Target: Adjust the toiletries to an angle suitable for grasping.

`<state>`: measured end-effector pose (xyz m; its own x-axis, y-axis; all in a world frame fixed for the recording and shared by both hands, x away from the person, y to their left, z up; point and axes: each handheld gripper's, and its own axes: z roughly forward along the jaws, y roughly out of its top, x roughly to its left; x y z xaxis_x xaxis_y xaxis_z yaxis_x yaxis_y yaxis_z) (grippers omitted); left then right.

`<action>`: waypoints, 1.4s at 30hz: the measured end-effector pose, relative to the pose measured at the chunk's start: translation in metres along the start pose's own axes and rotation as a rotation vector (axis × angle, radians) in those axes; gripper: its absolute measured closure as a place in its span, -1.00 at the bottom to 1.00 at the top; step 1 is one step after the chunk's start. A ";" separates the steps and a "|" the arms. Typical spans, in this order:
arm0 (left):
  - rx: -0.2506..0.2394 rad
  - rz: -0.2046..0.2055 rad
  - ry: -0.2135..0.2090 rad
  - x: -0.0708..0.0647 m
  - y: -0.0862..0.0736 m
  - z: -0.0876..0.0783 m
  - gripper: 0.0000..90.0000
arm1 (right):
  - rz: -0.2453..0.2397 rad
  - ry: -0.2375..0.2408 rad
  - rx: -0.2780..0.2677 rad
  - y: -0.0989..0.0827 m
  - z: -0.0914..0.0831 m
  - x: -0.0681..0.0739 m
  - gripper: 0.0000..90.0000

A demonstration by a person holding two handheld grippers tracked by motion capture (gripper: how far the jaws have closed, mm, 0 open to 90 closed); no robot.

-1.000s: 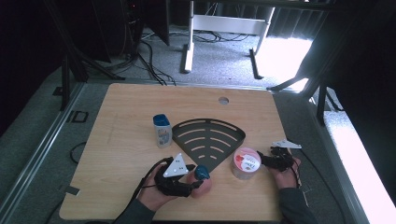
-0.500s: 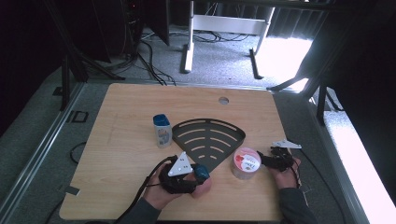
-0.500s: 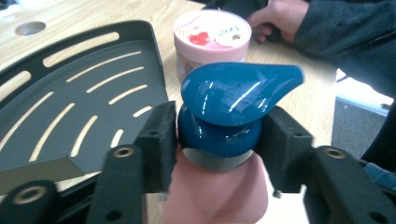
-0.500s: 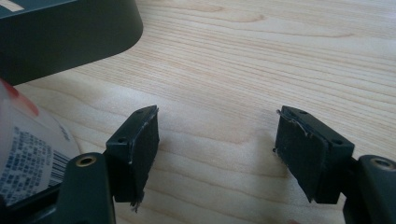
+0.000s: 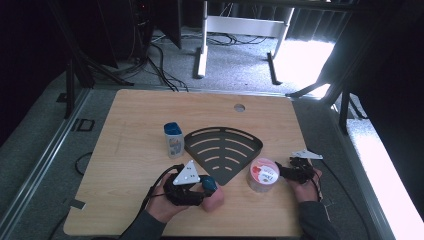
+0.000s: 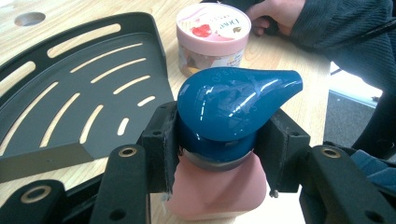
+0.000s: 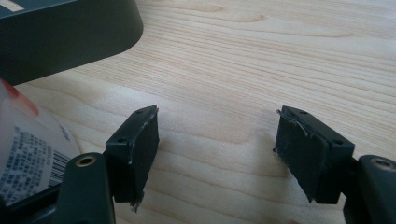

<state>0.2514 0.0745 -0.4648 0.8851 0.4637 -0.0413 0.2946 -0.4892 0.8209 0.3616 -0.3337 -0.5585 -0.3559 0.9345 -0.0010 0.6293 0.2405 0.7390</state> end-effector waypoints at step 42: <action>0.087 -0.027 0.219 0.040 -0.003 -0.017 0.00 | -0.002 0.000 0.000 0.000 0.000 0.000 -0.34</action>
<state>0.2793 0.1071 -0.4589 0.7799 0.6220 0.0704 0.3553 -0.5324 0.7684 0.3616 -0.3338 -0.5585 -0.3568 0.9342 -0.0023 0.6288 0.2420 0.7389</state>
